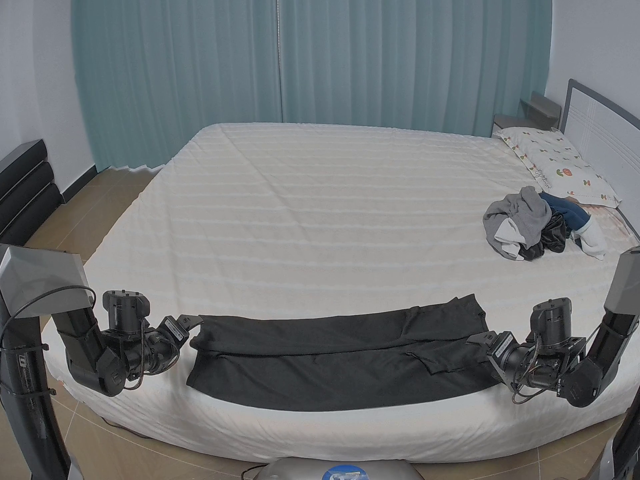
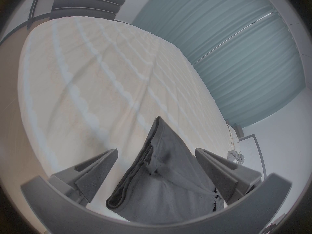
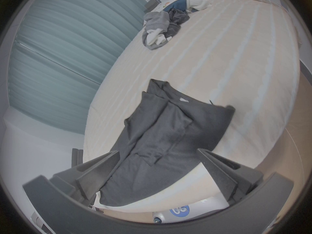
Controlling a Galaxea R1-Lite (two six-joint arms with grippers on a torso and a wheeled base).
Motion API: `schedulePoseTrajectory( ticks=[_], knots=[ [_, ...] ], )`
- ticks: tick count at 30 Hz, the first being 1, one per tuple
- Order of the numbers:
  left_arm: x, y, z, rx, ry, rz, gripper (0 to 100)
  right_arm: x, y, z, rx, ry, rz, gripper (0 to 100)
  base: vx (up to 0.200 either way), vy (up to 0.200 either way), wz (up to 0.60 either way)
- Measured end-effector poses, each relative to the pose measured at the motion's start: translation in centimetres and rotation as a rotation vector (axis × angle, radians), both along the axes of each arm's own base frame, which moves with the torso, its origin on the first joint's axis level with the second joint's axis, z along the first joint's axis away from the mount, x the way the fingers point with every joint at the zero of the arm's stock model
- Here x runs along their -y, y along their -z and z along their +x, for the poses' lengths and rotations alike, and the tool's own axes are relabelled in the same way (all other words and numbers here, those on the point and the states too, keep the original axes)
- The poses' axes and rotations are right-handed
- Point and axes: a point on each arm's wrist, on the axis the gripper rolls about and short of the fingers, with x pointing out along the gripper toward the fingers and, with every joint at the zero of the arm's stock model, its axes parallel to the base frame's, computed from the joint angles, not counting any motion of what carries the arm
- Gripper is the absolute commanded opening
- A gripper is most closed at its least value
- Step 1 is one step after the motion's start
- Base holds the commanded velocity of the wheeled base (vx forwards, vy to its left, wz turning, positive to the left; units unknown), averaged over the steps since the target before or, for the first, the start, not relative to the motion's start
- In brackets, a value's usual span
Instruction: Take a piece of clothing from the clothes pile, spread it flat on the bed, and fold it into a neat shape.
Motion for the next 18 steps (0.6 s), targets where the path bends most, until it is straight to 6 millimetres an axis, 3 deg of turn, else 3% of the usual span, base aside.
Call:
schedulePoseTrajectory(
  ticks=[18],
  knots=[
    [0.0, 0.2, 0.5, 0.006, -0.003, 0.003, 100, -2.7, 3.4, 4.6, -0.010, 0.076, -0.018, 100, 0.000, 0.000, 0.00]
  ],
)
